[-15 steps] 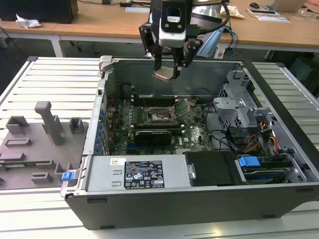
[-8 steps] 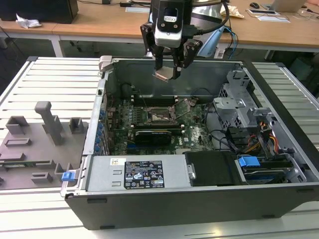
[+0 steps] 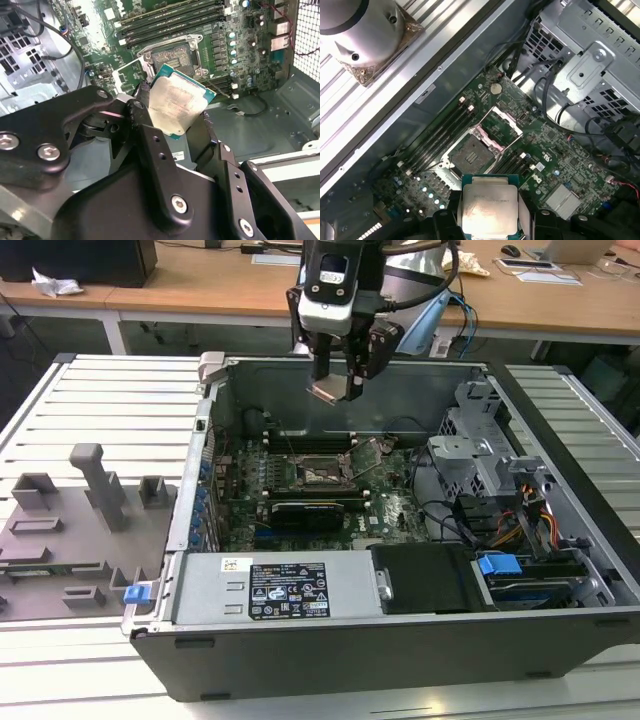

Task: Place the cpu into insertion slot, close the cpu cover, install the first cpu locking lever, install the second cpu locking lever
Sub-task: 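Place the cpu into insertion slot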

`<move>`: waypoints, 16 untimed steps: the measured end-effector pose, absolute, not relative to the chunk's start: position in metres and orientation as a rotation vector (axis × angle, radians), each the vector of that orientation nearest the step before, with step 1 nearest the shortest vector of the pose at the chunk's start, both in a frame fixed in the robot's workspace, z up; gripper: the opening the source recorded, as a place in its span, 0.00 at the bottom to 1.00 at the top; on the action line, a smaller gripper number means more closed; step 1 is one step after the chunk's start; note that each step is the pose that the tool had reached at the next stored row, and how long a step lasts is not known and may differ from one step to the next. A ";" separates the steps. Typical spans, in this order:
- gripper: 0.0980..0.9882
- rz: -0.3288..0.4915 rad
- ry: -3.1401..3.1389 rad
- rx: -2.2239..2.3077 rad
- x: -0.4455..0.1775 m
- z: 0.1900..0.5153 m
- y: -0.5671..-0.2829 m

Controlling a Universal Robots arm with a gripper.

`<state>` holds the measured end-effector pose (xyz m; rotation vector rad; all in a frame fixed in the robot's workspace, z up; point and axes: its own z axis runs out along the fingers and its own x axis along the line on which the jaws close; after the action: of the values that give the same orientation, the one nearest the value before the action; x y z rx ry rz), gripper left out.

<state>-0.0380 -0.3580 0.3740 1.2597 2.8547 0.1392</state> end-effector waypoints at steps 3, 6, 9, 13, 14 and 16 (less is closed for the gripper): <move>0.49 0.138 2.826 1.318 -0.038 0.374 -0.358; 0.49 0.138 2.802 1.365 -0.038 0.374 -0.358; 0.49 0.137 2.774 1.417 -0.038 0.374 -0.358; 0.49 0.136 2.751 1.459 -0.038 0.373 -0.358; 0.49 0.136 2.745 1.469 -0.038 0.373 -0.358; 0.49 0.136 2.735 1.488 -0.038 0.373 -0.358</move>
<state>-0.0380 -0.3580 0.3733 1.4877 2.7347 0.1360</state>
